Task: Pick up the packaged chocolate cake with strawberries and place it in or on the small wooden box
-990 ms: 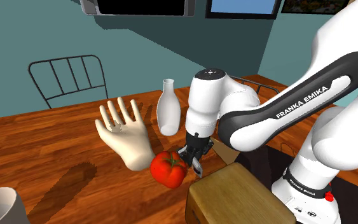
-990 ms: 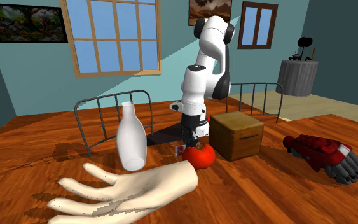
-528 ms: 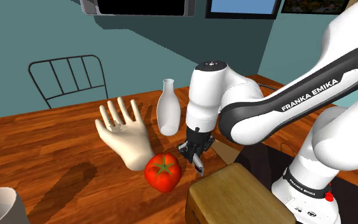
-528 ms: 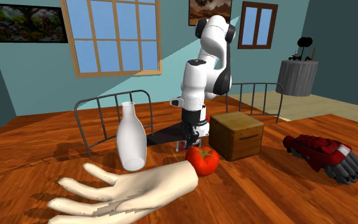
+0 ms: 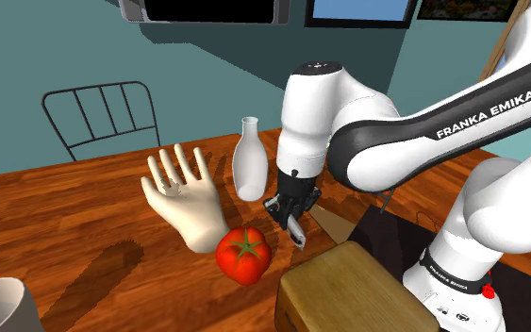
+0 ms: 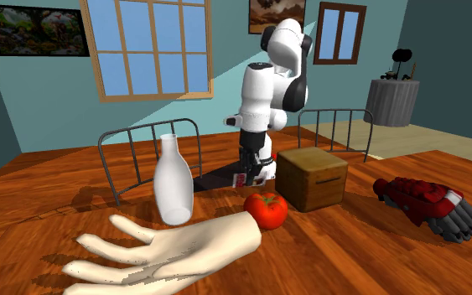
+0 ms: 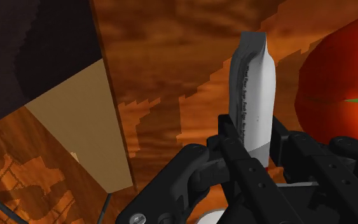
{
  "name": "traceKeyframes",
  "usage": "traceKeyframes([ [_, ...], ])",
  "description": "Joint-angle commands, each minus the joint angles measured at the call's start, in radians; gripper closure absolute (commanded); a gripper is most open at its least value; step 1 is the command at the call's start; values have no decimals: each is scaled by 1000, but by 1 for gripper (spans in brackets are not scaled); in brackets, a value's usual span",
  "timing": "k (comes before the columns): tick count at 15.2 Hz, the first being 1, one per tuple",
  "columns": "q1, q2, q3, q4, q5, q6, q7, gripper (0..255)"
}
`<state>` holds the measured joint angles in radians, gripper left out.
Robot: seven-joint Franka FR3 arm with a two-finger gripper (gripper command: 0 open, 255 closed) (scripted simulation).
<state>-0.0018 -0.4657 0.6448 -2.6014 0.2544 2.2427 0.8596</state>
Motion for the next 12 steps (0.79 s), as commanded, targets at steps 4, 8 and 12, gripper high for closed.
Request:
traceKeyframes([
  [4,7,-42,-28,40,1,-82,-13,255],
  [8,10,-68,-47,76,-2,-143,-19,255],
  [12,11,-89,-65,115,-6,-203,-24,255],
])
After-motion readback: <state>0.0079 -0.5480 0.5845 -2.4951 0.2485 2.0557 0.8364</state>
